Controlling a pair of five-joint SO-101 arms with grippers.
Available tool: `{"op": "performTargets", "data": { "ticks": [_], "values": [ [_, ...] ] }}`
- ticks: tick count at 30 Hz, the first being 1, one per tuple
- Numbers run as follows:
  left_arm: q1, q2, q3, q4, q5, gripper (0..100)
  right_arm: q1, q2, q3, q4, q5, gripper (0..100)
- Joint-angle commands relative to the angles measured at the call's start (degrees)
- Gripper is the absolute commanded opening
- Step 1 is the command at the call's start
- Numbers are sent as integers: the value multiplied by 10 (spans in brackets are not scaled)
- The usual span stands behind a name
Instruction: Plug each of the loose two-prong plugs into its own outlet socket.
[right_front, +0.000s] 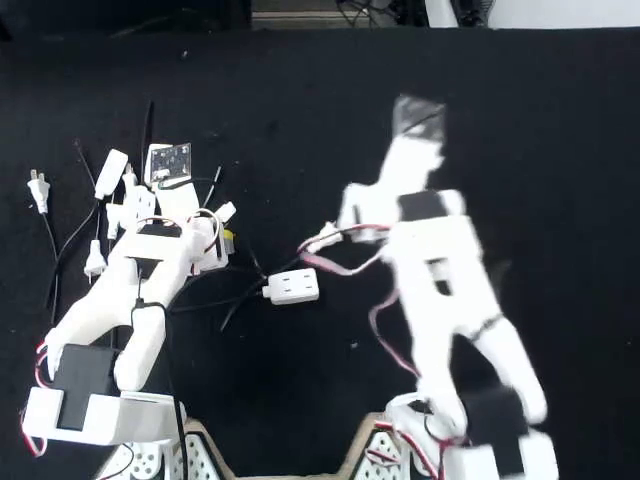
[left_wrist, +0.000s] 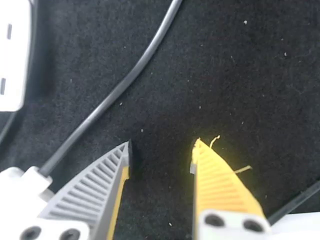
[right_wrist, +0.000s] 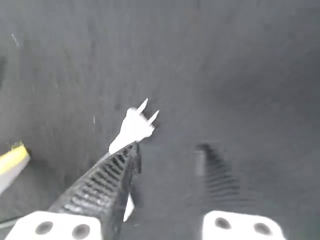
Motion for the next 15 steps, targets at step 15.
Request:
{"op": "performTargets", "data": {
  "ticks": [15],
  "values": [
    [-7, -20, 1, -5, 3, 198, -58, 262, -131, -52, -115, 90]
  ]
}}
